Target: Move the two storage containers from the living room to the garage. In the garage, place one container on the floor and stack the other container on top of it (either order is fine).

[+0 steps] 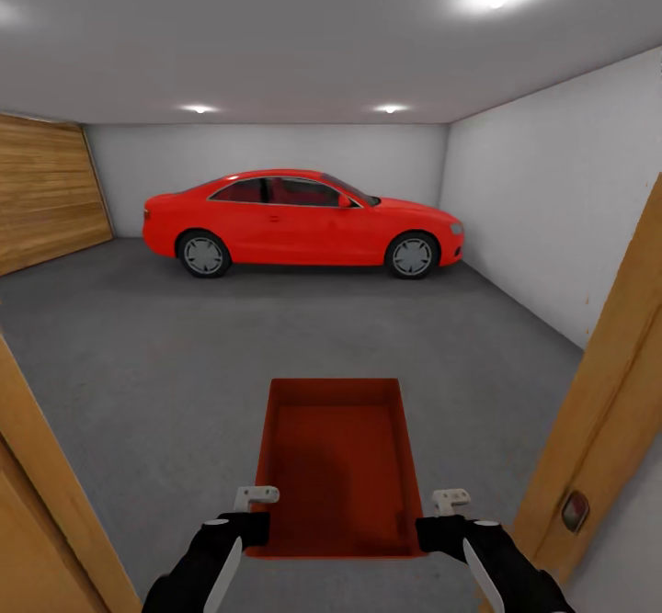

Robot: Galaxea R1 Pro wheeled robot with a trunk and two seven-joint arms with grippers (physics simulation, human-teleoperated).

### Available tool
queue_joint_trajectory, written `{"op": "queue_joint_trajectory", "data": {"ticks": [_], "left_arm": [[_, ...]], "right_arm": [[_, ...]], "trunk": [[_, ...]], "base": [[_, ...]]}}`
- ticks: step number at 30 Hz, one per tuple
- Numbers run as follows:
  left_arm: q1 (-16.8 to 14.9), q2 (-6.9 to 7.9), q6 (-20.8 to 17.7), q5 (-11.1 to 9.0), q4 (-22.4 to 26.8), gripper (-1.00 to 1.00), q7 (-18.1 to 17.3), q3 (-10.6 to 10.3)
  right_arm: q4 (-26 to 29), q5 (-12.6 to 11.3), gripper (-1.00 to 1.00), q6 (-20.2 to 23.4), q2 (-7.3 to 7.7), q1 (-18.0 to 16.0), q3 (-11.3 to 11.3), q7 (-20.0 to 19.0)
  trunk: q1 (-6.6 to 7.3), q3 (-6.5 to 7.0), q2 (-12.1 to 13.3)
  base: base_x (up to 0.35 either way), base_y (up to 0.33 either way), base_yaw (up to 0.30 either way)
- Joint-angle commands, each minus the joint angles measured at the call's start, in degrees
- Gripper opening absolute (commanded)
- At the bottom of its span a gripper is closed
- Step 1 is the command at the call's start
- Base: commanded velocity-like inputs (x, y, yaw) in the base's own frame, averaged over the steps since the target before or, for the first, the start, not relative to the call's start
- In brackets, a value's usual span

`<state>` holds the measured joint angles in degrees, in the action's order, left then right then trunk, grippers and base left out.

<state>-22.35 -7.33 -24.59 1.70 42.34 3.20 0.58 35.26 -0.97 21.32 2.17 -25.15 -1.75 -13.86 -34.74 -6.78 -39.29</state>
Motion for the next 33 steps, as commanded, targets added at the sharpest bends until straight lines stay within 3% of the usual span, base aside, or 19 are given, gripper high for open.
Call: {"op": "queue_joint_trajectory", "data": {"ticks": [1,10,19,33], "left_arm": [[-0.1,-0.28,-0.4,0.9,0.1,-1.0,0.4,0.6],[-0.1,-0.32,-0.3,0.9,0.1,-1.0,0.3,0.5],[-0.1,-0.32,-0.3,0.8,0.1,-1.0,0.4,0.5],[-0.1,-0.39,-0.3,0.9,0.1,-1.0,0.3,0.5]], "right_arm": [[0.2,-0.3,-1.0,0.3,-0.59,0.0,-1.6,-0.1],[0.2,-0.3,-1.0,0.3,-0.59,0.0,-1.6,0.0],[0.2,-0.3,-1.0,0.3,-0.59,0.0,-1.6,-0.1],[-0.7,-0.3,-1.0,-1.4,-0.59,0.0,-1.6,0.0]], "trunk": [[-0.05,-0.1,-0.1],[-0.05,-0.1,-0.1],[-0.05,-0.1,-0.1],[-0.05,-0.1,-0.1]], "base": [[0.09,0.019,0.0],[0.024,0.003,0.0],[0.21,0.0,0.0],[0.011,0.0,0.0]]}}
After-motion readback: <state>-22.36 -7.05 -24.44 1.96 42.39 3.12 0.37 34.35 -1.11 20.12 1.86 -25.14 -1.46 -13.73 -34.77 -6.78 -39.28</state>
